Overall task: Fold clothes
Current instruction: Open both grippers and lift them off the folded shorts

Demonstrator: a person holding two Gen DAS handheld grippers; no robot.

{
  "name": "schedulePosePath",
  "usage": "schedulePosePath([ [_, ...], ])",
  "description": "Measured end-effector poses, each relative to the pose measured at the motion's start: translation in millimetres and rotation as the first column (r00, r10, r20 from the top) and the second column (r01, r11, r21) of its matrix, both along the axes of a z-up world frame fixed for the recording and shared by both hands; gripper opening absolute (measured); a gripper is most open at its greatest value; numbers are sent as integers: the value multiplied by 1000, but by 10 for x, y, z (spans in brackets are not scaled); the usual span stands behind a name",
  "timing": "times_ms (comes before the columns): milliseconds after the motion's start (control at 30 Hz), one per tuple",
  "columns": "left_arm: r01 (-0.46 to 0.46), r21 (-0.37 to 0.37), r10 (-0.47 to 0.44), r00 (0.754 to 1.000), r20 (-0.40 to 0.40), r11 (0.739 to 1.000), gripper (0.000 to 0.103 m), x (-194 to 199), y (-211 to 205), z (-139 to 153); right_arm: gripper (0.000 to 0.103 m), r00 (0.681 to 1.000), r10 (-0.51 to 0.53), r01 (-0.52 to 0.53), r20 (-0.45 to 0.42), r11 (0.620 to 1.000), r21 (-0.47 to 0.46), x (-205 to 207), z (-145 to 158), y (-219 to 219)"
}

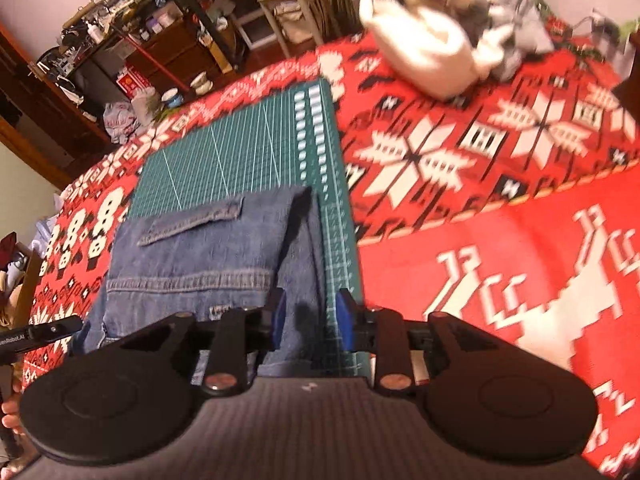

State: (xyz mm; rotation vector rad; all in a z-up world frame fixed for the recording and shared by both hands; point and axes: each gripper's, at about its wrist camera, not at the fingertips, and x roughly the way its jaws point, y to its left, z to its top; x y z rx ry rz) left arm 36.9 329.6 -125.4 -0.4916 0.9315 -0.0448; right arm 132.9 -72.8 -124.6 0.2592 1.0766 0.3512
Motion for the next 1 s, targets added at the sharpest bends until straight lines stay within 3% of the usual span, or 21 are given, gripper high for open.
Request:
schedulePosePath([
  [200,25,31,-25,1000,-4,999,27,56,-67,-31,29,999,44,-44,-7,998,-43,34,-105,193],
  [467,67,96,-67,998,-7,993,31,100,-183,-39,29,989,124,-102,81,966,-237,-96,-60,486],
  [667,99,153,-100,995,1,983,32,144,-273,-33,29,990,112,-89,88,968,-235,-105,-41,485],
  [733,116,167,-118,993,0,979,29,144,-312,-30,26,988,121,-95,94,964,-249,-112,-34,520],
  [833,107,144,-109,994,6,984,10,123,-302,-7,12,979,165,-125,118,949,-290,-166,-26,629],
  [1000,79,133,-83,996,27,988,6,48,-322,67,3,966,202,-140,160,934,-329,-223,6,691],
])
